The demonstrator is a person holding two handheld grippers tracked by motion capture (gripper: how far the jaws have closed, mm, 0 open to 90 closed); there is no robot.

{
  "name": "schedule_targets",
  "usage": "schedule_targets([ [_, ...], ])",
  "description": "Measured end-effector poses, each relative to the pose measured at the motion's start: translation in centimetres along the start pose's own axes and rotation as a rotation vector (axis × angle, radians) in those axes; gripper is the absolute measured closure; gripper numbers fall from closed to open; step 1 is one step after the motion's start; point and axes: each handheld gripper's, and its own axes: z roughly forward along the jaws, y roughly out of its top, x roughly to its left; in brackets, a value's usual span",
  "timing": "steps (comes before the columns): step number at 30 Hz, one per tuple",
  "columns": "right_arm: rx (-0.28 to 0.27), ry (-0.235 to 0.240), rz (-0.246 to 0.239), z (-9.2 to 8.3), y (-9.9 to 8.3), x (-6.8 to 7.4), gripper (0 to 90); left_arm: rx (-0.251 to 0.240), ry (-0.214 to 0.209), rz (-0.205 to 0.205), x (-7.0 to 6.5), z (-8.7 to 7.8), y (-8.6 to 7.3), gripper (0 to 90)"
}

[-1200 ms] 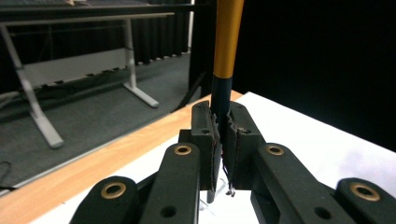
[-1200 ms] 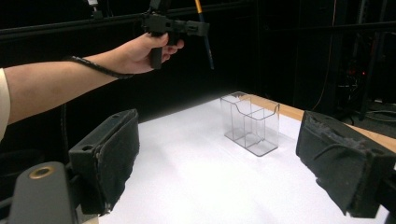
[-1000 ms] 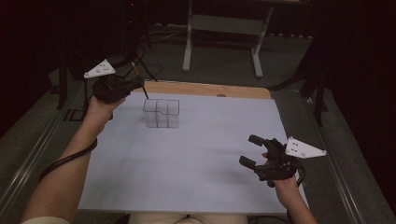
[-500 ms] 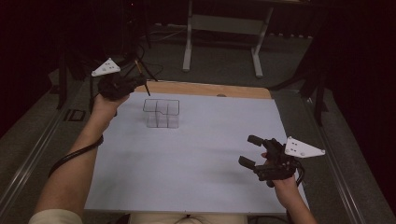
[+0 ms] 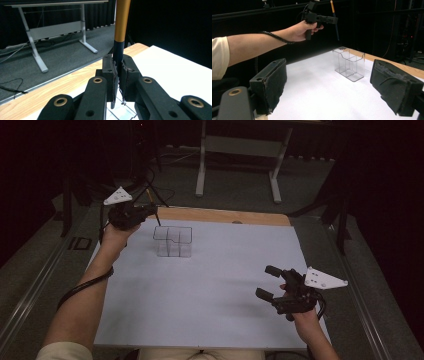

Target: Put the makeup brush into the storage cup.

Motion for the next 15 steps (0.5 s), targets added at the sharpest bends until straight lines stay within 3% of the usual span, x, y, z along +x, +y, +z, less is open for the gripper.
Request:
schedule_targets([
  [15, 0.005, 0.003, 0.001, -0.06, 0.05, 0.09, 14.0, 0.021, 0.008, -0.008, 0.25, 0.47, -0.81, 83.4],
])
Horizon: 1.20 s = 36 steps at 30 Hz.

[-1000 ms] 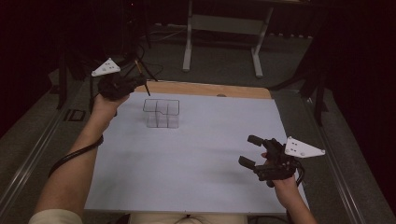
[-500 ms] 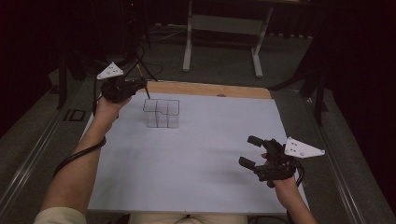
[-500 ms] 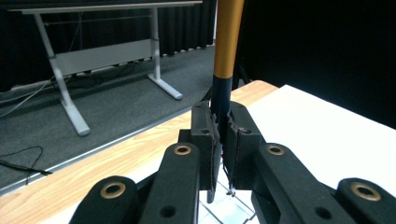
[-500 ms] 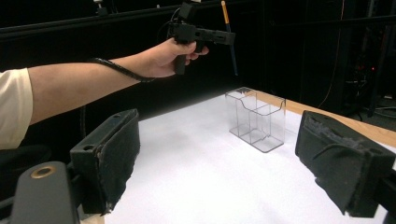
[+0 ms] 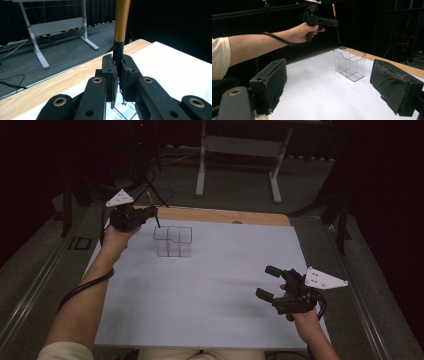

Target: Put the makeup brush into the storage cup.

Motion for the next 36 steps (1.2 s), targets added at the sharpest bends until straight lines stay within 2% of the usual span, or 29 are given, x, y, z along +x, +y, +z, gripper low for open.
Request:
schedule_targets([
  [12, 0.003, 0.003, -0.001, 0.1, 0.0, 0.0, 14.1, 0.012, 0.01, -0.028, 0.6, 0.3, -0.7, 81.6],
  [13, 0.003, 0.003, -0.001, 0.1, 0.0, 0.0, 14.1, 0.01, 0.024, -0.029, 0.5, 0.4, -0.7, 77.8],
  [15, 0.005, 0.001, -0.002, 0.1, 0.0, 0.0, 14.1, -0.005, 0.026, -0.033, 0.5, 0.3, -0.6, 68.7],
  [17, 0.004, 0.001, 0.0, 0.1, 0.0, -0.1, 14.1, 0.009, 0.024, -0.048, 0.3, 0.4, -0.5, 58.4],
  [20, 0.003, 0.0, -0.001, 0.0, 0.0, 0.0, 14.1, 0.012, 0.022, -0.049, 0.0, 0.3, -0.3, 54.4],
  [23, 0.003, 0.0, -0.002, 0.0, 0.0, 0.0, 14.1, 0.005, 0.024, -0.051, 0.0, 0.2, -0.2, 54.3],
  [24, 0.003, 0.0, -0.001, 0.0, 0.0, 0.0, 14.1, -0.003, 0.016, -0.067, -0.1, 0.1, -0.1, 54.3],
  [36, -0.001, -0.002, -0.006, 0.0, 0.2, 0.1, 14.1, -0.027, 0.006, -0.067, -0.8, -1.1, 0.7, 50.2],
])
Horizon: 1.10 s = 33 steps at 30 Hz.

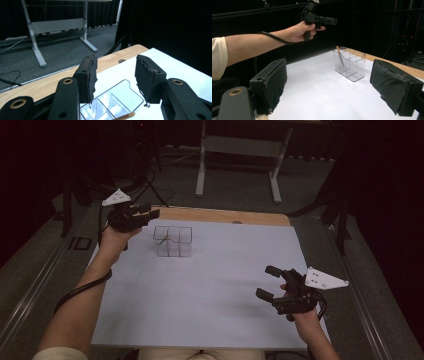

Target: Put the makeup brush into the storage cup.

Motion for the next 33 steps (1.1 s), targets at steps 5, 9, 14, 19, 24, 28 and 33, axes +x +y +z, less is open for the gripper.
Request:
schedule_targets([
  [5, 0.002, 0.001, -0.003, 0.1, 0.0, 0.1, 14.1, -0.015, 0.006, -0.011, -0.2, -0.7, 0.3, 42.8],
  [9, 0.005, 0.002, -0.003, 0.1, 0.0, 0.1, 14.1, -0.022, 0.028, -0.025, -0.2, -1.2, 0.3, 36.3],
  [14, 0.004, 0.0, -0.005, 0.1, 0.0, 0.1, 14.1, -0.034, 0.032, -0.034, -0.4, -1.8, 0.4, 29.3],
  [19, 0.009, 0.007, 0.0, 0.1, 0.0, 0.0, 14.0, -0.044, -0.006, -0.022, -0.7, -2.4, 0.5, 17.7],
  [24, 0.009, 0.006, -0.005, 0.2, 0.0, 0.1, 14.0, -0.039, -0.01, -0.013, -1.2, -2.8, 0.5, 13.2],
  [28, 0.008, 0.003, -0.006, 0.2, 0.1, 0.1, 14.0, -0.024, -0.034, -0.003, -1.2, -2.9, 0.5, 1.8],
  [33, 0.011, -0.004, -0.009, 0.2, 0.1, 0.1, 14.0, 0.002, -0.024, 0.031, -1.5, -3.4, 0.3, 1.7],
])
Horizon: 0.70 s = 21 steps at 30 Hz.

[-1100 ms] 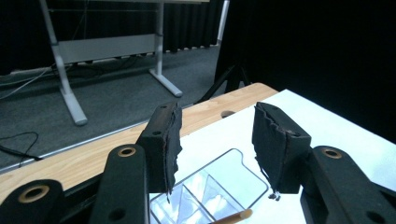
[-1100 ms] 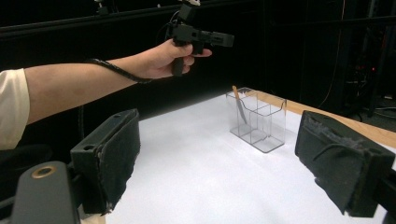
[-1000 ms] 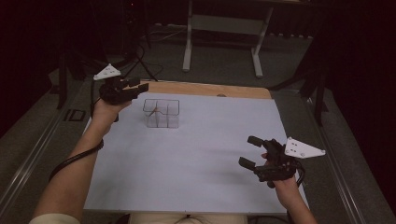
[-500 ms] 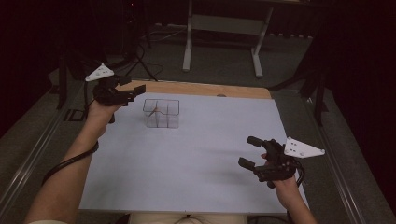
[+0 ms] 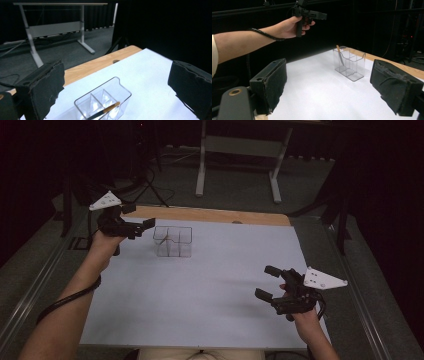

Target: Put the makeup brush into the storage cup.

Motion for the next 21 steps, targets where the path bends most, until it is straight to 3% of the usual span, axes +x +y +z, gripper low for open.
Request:
schedule_targets([
  [6, 0.008, -0.017, -0.002, 0.0, -0.1, -0.1, 14.0, -0.002, -0.036, -0.012, -0.2, -0.8, -0.4, 1.7],
  [9, 0.01, -0.039, -0.007, 0.0, -0.2, -0.2, 13.9, 0.008, -0.038, 0.007, -0.5, -1.1, -0.6, 1.7],
  [17, 0.032, -0.096, -0.023, 0.0, -0.3, -0.1, 13.5, -0.004, -0.071, 0.008, -1.2, -2.0, -1.0, 1.7],
  [21, 0.034, -0.099, -0.02, 0.0, -0.4, -0.2, 13.2, -0.016, -0.081, 0.018, -1.6, -2.4, -1.2, 1.7],
])
